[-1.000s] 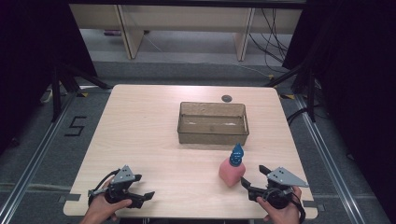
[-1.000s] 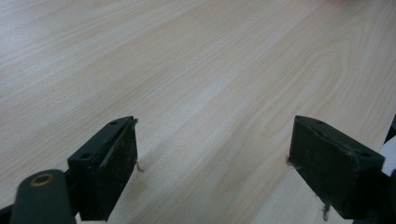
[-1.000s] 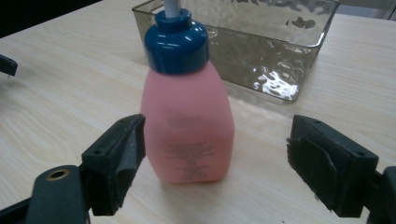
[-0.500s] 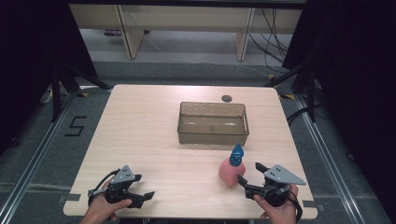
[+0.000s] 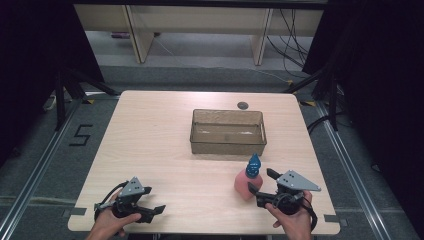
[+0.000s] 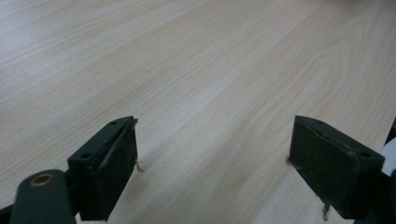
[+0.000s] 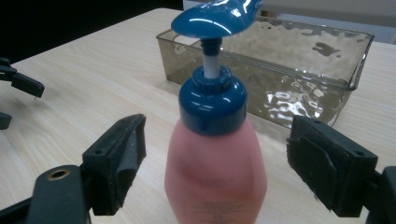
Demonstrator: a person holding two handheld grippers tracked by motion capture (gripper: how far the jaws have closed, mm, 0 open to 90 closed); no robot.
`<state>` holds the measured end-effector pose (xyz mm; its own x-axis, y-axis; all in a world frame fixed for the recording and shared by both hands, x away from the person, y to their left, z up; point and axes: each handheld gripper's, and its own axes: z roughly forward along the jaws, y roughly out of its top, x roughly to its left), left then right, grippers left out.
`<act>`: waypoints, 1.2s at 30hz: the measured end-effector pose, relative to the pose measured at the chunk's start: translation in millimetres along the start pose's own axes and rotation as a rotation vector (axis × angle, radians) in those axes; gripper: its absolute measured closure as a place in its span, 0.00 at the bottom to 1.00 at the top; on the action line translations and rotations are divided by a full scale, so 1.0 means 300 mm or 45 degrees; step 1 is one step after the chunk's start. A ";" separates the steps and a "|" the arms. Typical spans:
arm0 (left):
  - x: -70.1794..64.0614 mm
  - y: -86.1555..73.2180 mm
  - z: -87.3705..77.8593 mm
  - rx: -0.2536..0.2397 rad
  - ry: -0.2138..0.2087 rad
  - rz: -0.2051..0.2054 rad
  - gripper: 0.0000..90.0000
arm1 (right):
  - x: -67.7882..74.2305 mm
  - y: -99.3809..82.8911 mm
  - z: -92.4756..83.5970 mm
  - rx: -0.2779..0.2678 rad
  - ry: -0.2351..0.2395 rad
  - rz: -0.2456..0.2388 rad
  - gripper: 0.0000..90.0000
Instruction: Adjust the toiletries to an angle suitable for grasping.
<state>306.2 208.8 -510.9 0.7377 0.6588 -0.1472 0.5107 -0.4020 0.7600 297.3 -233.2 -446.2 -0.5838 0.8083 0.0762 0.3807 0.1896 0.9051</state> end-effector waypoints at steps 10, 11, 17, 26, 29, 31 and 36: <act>0.001 0.001 -0.001 0.005 -0.009 0.000 0.17 | 0.003 0.029 0.041 -0.009 0.012 -0.040 0.22; 0.001 0.001 -0.001 0.005 -0.009 0.000 0.17 | 0.003 0.029 0.041 -0.009 0.012 -0.040 0.22; -0.003 0.000 0.001 -0.023 -0.003 -0.021 0.17 | 0.009 0.045 0.074 -0.035 0.018 -0.036 0.23; -0.002 0.000 0.004 -0.023 -0.005 -0.022 0.17 | 0.001 0.049 0.094 -0.030 0.019 -0.048 0.31; -0.001 0.000 0.005 -0.016 0.002 -0.025 0.17 | -0.004 0.050 0.096 -0.024 0.023 -0.050 0.33; 0.001 0.001 0.005 -0.016 0.001 -0.027 0.17 | -0.009 0.048 0.098 -0.022 0.026 -0.054 0.36; 0.001 0.003 0.004 -0.011 0.002 -0.016 0.17 | -0.018 0.041 0.106 -0.016 0.017 -0.052 0.41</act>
<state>307.4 207.6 -511.0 0.7308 0.6645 -0.1559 0.5161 -0.3885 0.7634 327.8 -217.5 -448.8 -0.6082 0.7925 0.0444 0.3470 0.2152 0.9128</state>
